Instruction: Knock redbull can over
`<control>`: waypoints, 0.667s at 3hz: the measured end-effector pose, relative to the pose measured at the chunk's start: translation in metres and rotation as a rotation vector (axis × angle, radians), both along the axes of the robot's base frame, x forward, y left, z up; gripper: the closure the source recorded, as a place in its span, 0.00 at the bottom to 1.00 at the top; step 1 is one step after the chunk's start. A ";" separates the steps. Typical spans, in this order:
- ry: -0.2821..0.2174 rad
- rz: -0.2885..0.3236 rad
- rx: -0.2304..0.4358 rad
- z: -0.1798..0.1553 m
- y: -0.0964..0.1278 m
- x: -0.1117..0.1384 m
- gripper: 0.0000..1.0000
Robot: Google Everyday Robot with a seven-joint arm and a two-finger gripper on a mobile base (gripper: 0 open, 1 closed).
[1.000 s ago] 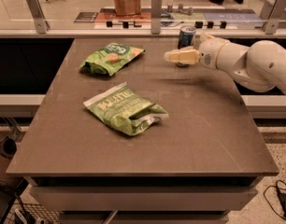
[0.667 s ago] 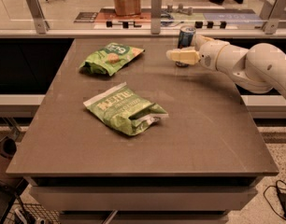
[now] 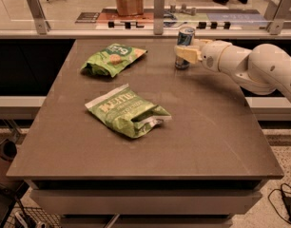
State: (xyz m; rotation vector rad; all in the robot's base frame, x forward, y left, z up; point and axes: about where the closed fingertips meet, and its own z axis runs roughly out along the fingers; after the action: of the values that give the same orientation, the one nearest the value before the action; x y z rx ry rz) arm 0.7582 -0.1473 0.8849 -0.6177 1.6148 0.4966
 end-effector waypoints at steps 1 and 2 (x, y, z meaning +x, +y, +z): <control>0.000 0.004 0.001 0.000 0.003 0.000 0.87; 0.001 0.008 0.001 0.000 0.006 0.001 1.00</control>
Offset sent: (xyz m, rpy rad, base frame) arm 0.0002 0.0024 -0.0002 0.0006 0.0004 0.0033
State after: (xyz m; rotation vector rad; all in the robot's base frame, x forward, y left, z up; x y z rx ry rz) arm 0.7587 -0.1418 0.8845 -0.6230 1.6133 0.5036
